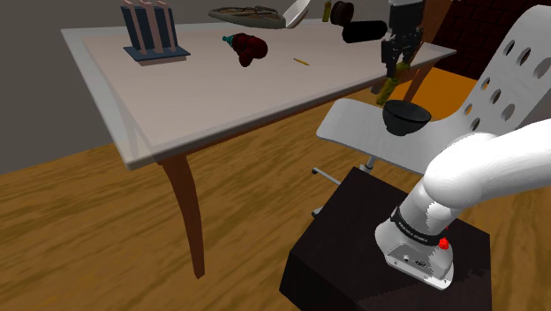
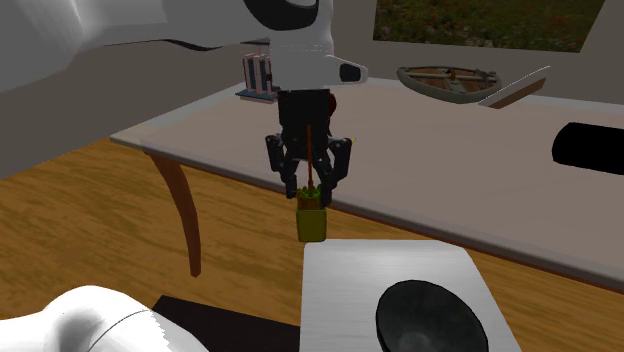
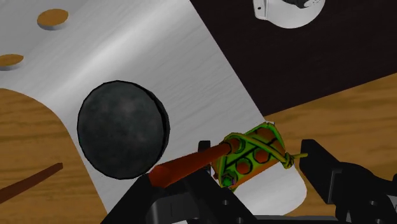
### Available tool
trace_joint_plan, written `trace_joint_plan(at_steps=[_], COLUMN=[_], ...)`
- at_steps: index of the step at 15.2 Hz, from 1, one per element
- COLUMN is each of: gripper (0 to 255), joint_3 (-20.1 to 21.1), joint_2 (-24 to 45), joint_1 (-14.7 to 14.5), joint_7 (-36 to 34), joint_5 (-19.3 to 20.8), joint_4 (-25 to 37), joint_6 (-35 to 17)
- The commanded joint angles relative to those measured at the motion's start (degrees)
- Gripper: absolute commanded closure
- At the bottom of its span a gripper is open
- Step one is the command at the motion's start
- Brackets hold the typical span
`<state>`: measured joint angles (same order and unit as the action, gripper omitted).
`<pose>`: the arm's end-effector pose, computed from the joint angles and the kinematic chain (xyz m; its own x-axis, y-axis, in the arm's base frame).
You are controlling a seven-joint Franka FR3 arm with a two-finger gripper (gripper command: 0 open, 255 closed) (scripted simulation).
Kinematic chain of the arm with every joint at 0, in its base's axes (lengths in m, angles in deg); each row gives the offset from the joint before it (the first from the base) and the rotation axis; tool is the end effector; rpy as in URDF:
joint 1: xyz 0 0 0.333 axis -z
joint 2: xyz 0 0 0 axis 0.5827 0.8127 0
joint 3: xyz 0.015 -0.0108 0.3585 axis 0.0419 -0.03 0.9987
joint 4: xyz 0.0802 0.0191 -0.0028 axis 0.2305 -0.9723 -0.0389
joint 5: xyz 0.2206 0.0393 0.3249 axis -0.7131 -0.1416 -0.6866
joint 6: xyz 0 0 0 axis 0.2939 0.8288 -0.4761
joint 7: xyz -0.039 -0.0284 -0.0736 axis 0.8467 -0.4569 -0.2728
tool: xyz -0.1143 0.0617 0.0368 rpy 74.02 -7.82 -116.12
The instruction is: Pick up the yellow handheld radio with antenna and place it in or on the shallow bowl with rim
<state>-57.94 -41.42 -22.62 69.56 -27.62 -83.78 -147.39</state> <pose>0.2461 -0.1623 0.5968 0.9109 -0.3533 -0.2132 -0.3178 -0.9302 0.1837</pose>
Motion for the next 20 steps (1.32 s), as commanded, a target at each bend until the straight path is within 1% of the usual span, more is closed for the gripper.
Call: trace_joint_plan(at_steps=[1,9,13,16,20], gripper=[255,255,255,255,255], joint_3=[-2.17,-12.24,-17.49,-21.92,-22.45], joint_2=[0.61,5.28,9.23,13.20,12.90], joint_1=[0.73,3.52,4.41,4.81,4.99], joint_7=[2.45,13.31,18.82,23.42,22.56], joint_5=[1.79,8.46,10.51,11.26,11.67], joint_4=[0.48,4.20,7.53,10.92,7.72], joint_6=[-0.76,-5.36,-8.13,-10.52,-13.34])
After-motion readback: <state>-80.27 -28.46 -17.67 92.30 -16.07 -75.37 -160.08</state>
